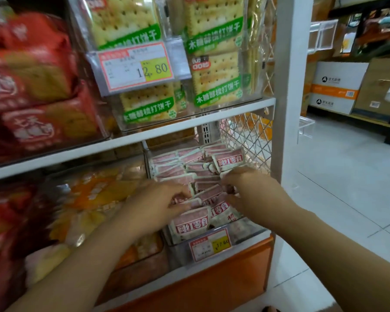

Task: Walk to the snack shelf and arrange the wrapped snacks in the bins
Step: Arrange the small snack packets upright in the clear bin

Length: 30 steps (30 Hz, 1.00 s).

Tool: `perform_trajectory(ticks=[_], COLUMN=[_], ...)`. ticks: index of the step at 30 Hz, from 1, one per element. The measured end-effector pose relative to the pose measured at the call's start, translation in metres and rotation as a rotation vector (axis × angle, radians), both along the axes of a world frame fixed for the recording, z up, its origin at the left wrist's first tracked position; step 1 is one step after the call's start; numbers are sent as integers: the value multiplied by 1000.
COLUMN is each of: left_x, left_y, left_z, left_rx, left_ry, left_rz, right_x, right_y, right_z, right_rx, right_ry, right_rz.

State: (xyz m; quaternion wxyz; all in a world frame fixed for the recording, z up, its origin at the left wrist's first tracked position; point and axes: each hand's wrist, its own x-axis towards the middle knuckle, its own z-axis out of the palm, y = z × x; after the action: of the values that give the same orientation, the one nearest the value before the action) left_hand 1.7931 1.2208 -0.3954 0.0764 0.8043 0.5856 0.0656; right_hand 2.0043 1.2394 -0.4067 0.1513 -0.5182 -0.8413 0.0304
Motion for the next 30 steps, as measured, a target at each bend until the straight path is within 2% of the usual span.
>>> perform_trajectory(ticks=[2,4,7,9,13,17,19,22,26,30], left_x=[-1,2,4,2,3,3,1,-1,0,14], left_y=[-6,-7,-7,-8,-7,-3,-1,-3,-5,-5], left_z=[-8,-15,-18,-15,-14,-25,-25,-23,-21,-24], left_rx=[12,40,59,57,64,74,81,73,80,151], left_ry=[98,224,315,343,435,365,339,328,304,260], left_rz=[24,53,80,74,83,112,104,92,85,19], right_x=[-16,-26,-31,-31,-25,-27,-26,-14,13,18], right_y=[-1,6,19,26,35,32,32,29,21,19], right_z=[-4,-13,-21,-20,-17,-23,-27,-19,6,-1], right_rx=[-107,-189,-257,-265,-268,-269,-285,-324,-205,-257], right_ry=[-43,-146,-241,-217,-44,-182,-182,-58,214,2], right_rz=[60,43,-21,-59,-61,67,126,150,-40,-132])
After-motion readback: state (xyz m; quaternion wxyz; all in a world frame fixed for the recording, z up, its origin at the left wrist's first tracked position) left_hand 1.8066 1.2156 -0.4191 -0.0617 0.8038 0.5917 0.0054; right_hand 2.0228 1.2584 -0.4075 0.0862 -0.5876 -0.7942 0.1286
